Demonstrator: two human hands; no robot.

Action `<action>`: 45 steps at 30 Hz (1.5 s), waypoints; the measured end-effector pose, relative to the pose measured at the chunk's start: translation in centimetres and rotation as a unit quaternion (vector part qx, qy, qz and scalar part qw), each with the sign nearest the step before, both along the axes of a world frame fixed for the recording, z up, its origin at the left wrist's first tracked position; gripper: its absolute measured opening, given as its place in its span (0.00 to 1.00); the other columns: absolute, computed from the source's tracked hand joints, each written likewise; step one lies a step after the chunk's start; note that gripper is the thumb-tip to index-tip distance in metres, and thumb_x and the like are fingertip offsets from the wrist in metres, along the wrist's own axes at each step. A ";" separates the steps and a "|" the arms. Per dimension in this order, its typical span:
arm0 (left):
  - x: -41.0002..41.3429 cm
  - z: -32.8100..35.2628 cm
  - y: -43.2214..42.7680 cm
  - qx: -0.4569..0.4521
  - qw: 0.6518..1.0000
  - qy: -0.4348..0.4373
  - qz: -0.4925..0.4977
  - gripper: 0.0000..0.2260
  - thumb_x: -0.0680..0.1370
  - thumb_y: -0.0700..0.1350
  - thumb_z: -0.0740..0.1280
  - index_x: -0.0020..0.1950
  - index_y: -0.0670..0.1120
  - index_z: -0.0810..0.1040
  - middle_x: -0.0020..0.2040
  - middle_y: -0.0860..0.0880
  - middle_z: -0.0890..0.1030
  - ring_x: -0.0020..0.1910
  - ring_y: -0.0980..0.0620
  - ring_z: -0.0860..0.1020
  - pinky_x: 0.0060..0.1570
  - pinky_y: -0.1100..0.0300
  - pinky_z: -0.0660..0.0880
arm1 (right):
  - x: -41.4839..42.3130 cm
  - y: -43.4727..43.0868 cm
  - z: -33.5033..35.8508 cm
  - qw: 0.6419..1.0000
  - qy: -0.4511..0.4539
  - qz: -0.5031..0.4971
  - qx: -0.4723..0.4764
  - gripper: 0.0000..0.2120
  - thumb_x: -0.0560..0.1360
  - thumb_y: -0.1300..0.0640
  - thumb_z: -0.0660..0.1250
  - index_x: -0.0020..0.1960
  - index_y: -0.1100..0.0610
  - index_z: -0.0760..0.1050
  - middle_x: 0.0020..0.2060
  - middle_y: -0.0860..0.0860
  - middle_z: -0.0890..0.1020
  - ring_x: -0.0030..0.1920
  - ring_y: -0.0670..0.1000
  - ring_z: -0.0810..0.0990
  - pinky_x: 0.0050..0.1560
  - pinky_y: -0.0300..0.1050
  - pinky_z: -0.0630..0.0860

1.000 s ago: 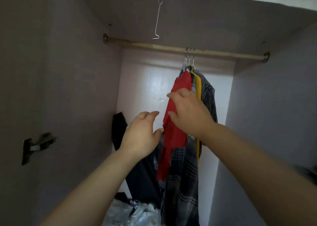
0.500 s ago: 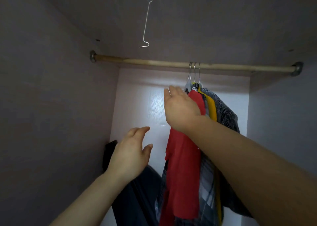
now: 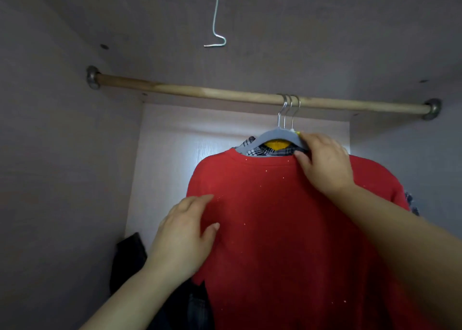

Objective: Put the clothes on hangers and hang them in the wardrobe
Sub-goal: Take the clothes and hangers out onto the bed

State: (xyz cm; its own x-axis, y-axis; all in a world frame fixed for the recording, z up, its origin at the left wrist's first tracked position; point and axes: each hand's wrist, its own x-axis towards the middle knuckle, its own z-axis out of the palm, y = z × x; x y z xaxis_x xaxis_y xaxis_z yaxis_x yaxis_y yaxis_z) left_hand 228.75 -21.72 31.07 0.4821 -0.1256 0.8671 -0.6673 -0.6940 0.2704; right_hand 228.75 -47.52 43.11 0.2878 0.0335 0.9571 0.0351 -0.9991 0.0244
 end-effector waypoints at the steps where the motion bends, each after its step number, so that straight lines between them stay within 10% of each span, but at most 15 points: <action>1: 0.4 0.1 0.0 -0.003 1.000 -0.003 0.002 0.23 0.75 0.48 0.66 0.70 0.52 0.66 0.66 0.53 0.70 0.65 0.53 0.67 0.65 0.62 0.61 | 0.6 0.1 0.2 1.000 -0.007 -0.013 0.009 0.20 0.76 0.50 0.63 0.67 0.53 0.70 0.59 0.55 0.76 0.60 0.58 0.71 0.60 0.52 0.65; 10: 1.7 2.2 -0.5 -0.007 0.997 -0.064 0.038 0.23 0.75 0.50 0.66 0.69 0.52 0.67 0.66 0.52 0.70 0.66 0.53 0.67 0.66 0.59 0.63 | 3.6 -0.2 3.1 0.995 -0.094 -0.023 -0.015 0.13 0.74 0.49 0.66 0.55 0.55 0.79 0.49 0.58 0.79 0.53 0.61 0.73 0.48 0.51 0.66; 16: 0.4 4.4 -0.5 -0.046 0.983 -0.146 0.099 0.23 0.74 0.47 0.67 0.68 0.47 0.69 0.64 0.47 0.71 0.64 0.48 0.68 0.66 0.54 0.64 | 2.3 3.9 4.6 0.979 -0.139 0.143 -0.034 0.13 0.73 0.49 0.66 0.56 0.52 0.78 0.49 0.56 0.80 0.50 0.60 0.77 0.46 0.51 0.72; 26: -6.5 -5.5 4.5 -0.095 0.950 -0.135 0.267 0.23 0.75 0.53 0.60 0.69 0.53 0.66 0.57 0.50 0.75 0.51 0.51 0.75 0.51 0.55 0.74 | -0.5 12.9 -10.3 0.912 -0.109 0.382 -0.098 0.13 0.71 0.47 0.63 0.52 0.49 0.81 0.33 0.51 0.80 0.32 0.55 0.81 0.29 0.44 0.75; 30: -11.9 -12.4 7.0 -0.096 0.926 -0.082 0.356 0.18 0.75 0.52 0.61 0.64 0.52 0.73 0.41 0.53 0.78 0.36 0.51 0.77 0.36 0.55 0.76 | -2.1 16.5 -17.3 0.872 -0.079 0.473 -0.094 0.13 0.72 0.48 0.64 0.51 0.52 0.82 0.33 0.52 0.81 0.29 0.55 0.80 0.27 0.44 0.76; 45: -41.2 -27.6 6.4 -0.065 0.704 0.067 0.704 0.13 0.75 0.49 0.62 0.58 0.51 0.78 0.36 0.53 0.78 0.33 0.53 0.75 0.36 0.58 0.69 | -20.2 29.8 -37.4 0.605 0.073 0.789 -0.077 0.13 0.73 0.44 0.65 0.52 0.48 0.82 0.28 0.49 0.78 0.25 0.52 0.77 0.30 0.42 0.69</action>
